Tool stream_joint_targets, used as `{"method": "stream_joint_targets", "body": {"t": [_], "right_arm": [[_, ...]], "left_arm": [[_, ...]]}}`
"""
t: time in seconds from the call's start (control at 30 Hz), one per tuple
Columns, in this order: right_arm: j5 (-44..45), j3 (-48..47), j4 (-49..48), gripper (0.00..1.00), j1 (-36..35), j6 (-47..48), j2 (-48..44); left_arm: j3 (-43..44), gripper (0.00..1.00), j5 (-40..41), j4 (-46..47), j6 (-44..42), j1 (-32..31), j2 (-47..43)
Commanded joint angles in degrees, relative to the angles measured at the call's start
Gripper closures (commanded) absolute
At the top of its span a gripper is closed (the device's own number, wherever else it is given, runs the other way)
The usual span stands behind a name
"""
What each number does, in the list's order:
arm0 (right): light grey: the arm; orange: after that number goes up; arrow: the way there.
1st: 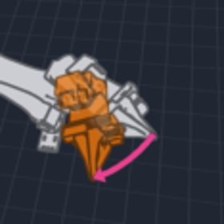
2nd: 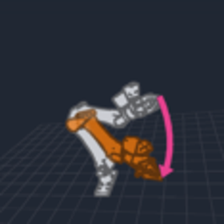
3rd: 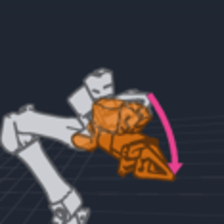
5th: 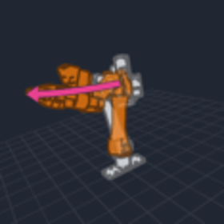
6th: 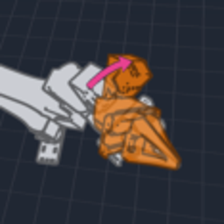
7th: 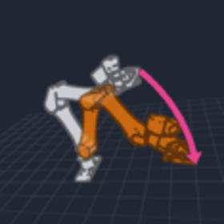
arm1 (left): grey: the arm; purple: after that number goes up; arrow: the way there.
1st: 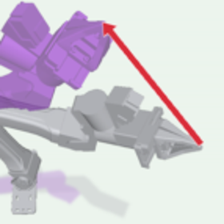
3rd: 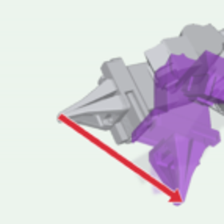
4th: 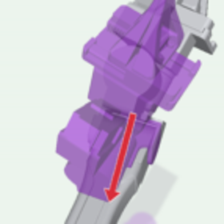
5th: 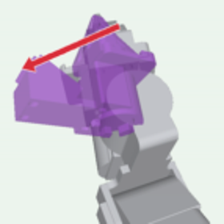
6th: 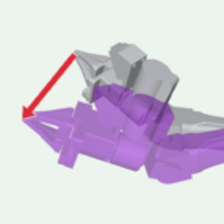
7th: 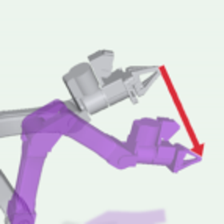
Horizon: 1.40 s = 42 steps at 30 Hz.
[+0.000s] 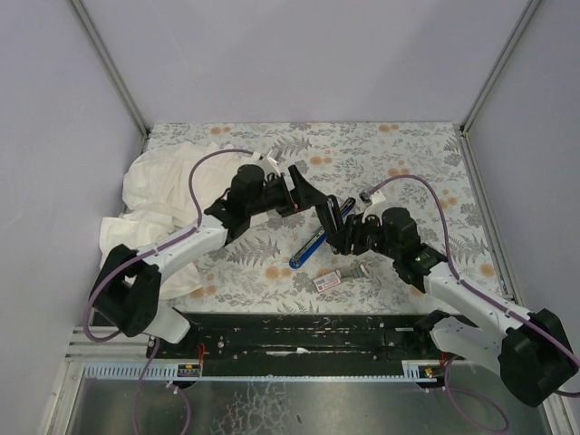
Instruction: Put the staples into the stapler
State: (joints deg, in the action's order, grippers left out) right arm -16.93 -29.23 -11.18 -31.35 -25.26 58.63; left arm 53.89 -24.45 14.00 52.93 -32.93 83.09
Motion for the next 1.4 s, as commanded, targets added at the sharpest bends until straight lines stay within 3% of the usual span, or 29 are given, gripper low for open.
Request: {"method": "stream_joint_targets", "body": {"t": [0.0,0.1,0.23,0.53,0.57,0.67,0.73,0.8,0.9,1.03,1.2,1.37], "right_arm": [[-1.03,-2.12,-8.34,1.00,-1.15,0.84,-3.11],[-0.83,-1.76,-8.04,1.00,-1.25,0.93,-4.03],[-1.39,-1.28,-7.94,1.00,-1.42,1.09,-4.54],[0.01,0.73,-6.73,1.00,-1.52,0.33,-6.27],[0.58,0.26,-4.97,0.93,-1.52,0.36,-6.43],[2.64,-2.12,0.35,0.44,-1.52,0.66,-7.81],[4.72,-5.86,5.78,0.22,-1.51,0.25,-8.56],[5.78,-9.88,11.33,0.16,-1.43,-0.10,-8.13],[5.79,-15.89,19.75,0.16,-0.58,-1.50,-4.83],[-1.91,-20.42,25.33,0.24,2.37,-5.04,0.04],[-8.18,-22.03,26.17,0.35,2.95,-8.49,3.18],[-8.86,-22.86,27.67,0.42,2.92,-9.38,3.08]], "left_arm": [[3.17,0.18,0.33,-0.65,0.33,-2.06,3.34],[4.14,0.23,1.98,-2.57,-0.23,-3.51,4.52],[3.61,0.38,1.50,0.42,1.37,-4.18,5.43],[4.85,0.96,2.10,-1.09,-0.05,-4.72,5.93],[5.09,1.00,2.15,-1.94,-1.19,-4.69,5.60],[6.21,1.00,4.35,-6.59,-7.76,-4.69,3.40],[6.55,1.00,7.17,-10.69,-13.71,-4.77,0.78],[6.73,1.00,8.64,-14.57,-20.48,-4.79,-1.67],[6.80,1.00,6.64,-19.43,-30.72,-4.95,-4.65],[4.47,1.00,5.14,-21.83,-40.42,-5.91,-9.21],[3.12,1.00,5.47,-24.28,-46.90,-8.54,-12.24],[3.75,1.00,8.82,-25.38,-49.57,-12.62,-11.77]]}}
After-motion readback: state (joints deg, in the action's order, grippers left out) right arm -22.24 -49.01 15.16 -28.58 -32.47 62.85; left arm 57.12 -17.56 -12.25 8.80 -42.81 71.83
